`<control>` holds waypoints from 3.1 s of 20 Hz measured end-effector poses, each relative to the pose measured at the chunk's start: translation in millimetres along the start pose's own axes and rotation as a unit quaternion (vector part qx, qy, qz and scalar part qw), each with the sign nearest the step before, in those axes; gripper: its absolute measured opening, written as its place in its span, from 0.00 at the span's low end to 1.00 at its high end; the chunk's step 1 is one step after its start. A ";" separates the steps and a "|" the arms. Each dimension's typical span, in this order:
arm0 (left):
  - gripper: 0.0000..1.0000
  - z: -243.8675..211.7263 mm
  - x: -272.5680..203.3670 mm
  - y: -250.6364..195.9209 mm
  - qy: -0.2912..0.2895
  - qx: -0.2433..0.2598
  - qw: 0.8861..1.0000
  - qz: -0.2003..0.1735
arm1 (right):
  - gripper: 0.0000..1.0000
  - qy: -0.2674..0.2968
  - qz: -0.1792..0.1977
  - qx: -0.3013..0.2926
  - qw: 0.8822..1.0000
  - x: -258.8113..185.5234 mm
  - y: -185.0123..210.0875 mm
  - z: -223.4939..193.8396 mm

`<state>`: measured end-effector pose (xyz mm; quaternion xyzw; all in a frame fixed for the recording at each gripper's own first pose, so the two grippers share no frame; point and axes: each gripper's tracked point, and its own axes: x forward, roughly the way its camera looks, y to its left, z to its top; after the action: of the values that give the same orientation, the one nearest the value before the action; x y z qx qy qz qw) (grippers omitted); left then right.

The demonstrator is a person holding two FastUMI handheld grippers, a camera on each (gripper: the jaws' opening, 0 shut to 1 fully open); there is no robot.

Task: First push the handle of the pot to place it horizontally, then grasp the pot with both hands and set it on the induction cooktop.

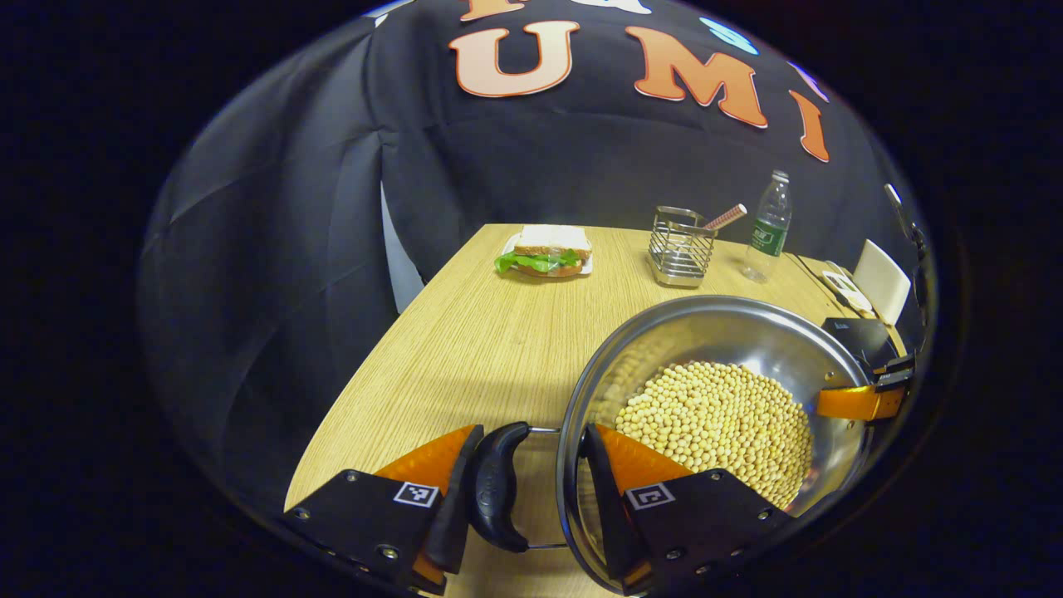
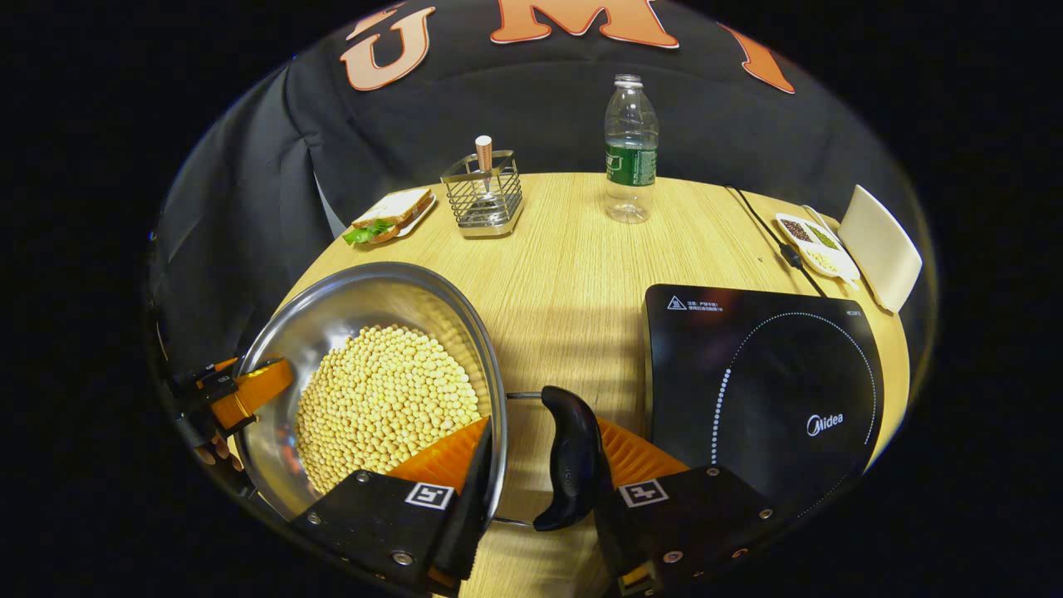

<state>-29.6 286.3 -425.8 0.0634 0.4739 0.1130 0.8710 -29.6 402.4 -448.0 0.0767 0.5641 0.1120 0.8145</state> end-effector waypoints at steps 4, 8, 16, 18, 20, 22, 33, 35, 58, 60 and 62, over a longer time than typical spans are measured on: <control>0.66 4.8 -10.4 0.7 -0.007 -0.003 1.000 0.017 | 0.56 -0.011 0.014 -0.001 1.000 -5.8 -2.5 4.2; 0.66 24.1 -26.7 3.4 -0.024 0.011 0.999 0.018 | 0.56 -0.032 0.016 0.002 0.999 -22.5 -17.4 16.0; 0.65 40.6 -39.1 3.7 -0.057 0.032 0.998 0.003 | 0.55 -0.074 0.008 0.023 0.997 -63.1 -59.0 37.4; 0.66 43.2 -39.6 6.3 -0.060 0.036 0.998 -0.001 | 0.55 -0.080 0.005 0.027 0.996 -72.1 -71.0 39.6; 0.65 45.0 -39.4 6.1 -0.062 0.038 0.997 -0.007 | 0.55 -0.085 0.002 0.034 0.996 -79.3 -82.8 39.9; 0.65 46.4 -38.1 5.8 -0.067 0.043 0.997 -0.011 | 0.55 -0.091 -0.002 0.038 0.995 -85.6 -96.4 41.4; 0.65 50.8 -30.0 0.7 -0.080 0.066 0.994 -0.042 | 0.55 -0.110 -0.023 0.079 0.990 -110.5 -182.6 38.5; 0.66 50.7 -29.0 -0.4 -0.080 0.070 0.993 -0.048 | 0.55 -0.112 -0.027 0.085 0.990 -112.7 -197.2 34.5; 0.66 47.6 -2.1 -20.6 -0.042 0.080 0.992 -0.084 | 0.55 -0.087 -0.054 0.116 0.988 -96.4 -277.4 3.5; 0.66 47.2 -1.3 -20.5 -0.044 0.084 0.992 -0.087 | 0.55 -0.090 -0.057 0.115 0.988 -97.1 -281.7 4.4; 0.66 46.4 3.6 -24.0 -0.042 0.088 0.991 -0.094 | 0.55 -0.086 -0.059 0.119 0.987 -97.9 -289.3 2.4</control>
<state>14.5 263.9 -408.7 0.0997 0.4492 -0.0140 0.8877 -32.7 97.4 -431.6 0.1488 0.5045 -0.0110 0.8504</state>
